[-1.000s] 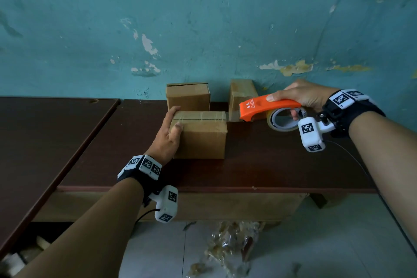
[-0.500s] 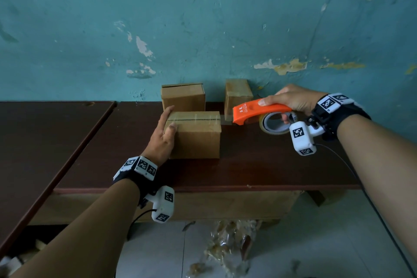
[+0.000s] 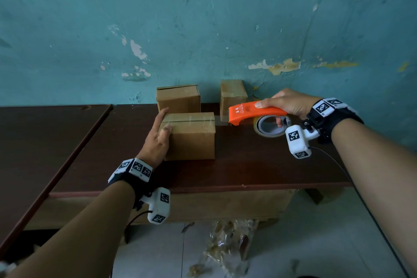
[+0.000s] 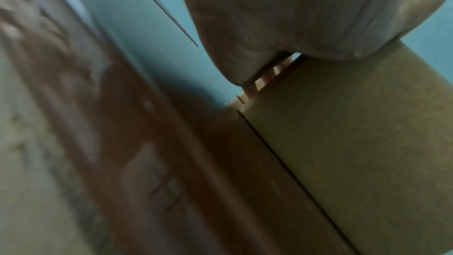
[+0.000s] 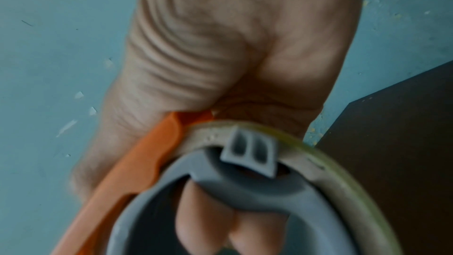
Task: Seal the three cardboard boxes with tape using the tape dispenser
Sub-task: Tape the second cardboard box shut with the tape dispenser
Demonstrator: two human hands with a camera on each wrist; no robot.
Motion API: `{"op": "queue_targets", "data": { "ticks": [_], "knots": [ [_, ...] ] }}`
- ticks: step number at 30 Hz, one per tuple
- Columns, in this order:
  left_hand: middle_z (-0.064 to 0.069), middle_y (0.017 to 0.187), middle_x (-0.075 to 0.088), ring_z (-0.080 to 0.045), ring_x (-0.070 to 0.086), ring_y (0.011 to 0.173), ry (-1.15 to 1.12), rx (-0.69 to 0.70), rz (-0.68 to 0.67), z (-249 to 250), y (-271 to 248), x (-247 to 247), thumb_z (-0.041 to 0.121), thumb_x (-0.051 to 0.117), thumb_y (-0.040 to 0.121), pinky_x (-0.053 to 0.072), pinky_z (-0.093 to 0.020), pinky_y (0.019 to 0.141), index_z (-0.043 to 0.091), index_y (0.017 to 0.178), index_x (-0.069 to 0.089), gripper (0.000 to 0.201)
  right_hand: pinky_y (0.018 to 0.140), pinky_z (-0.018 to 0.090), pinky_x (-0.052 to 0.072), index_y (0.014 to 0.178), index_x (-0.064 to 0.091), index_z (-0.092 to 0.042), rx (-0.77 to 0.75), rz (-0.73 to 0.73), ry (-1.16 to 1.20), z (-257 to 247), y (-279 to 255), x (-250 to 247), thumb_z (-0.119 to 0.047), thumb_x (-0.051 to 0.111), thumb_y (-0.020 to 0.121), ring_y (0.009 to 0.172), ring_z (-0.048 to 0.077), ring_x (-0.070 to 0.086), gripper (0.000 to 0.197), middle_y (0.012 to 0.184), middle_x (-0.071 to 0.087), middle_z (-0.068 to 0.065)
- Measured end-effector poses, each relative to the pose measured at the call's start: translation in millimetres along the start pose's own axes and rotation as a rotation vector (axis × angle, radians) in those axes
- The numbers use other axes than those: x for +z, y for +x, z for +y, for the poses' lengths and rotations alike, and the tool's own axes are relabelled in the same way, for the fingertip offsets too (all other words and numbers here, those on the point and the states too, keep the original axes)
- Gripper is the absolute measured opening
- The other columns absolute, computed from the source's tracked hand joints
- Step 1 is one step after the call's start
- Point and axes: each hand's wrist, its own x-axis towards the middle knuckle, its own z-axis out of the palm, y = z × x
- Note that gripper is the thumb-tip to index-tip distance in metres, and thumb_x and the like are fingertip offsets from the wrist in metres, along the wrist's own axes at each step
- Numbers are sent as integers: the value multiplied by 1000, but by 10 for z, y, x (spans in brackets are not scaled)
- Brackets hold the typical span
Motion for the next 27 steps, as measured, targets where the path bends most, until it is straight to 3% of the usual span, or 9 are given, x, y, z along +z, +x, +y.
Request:
{"op": "queue_targets", "data": {
  "ticks": [4,10,14,27],
  "knots": [
    [-9,169,29,-13,30,139,1,-13,-9,-2,3,-2,44,32,95,27,-29,109,36,164,26,69,64,28,52,98,74,3,1,17,18,42,16,3,-55,73,89,50,22,66,58,61,68,15],
    [4,152,33,-13,33,137,-17,-17,12,9,-9,22,43,32,94,29,-26,106,33,163,28,70,59,28,54,100,74,3,26,-23,-13,82,31,91,-57,73,88,55,26,67,61,63,69,17],
    [-2,158,34,-14,33,137,-13,-18,21,22,-12,33,42,31,94,28,-29,107,33,163,28,70,66,33,56,99,74,4,33,-45,-40,88,68,155,-62,74,86,59,30,67,68,66,71,20],
    [6,147,34,-13,34,136,-27,-30,30,46,-30,52,41,31,93,28,-29,108,32,164,28,71,75,34,51,96,74,6,61,-74,-40,69,139,428,-56,69,92,52,22,64,62,62,69,16]
  ]
}}
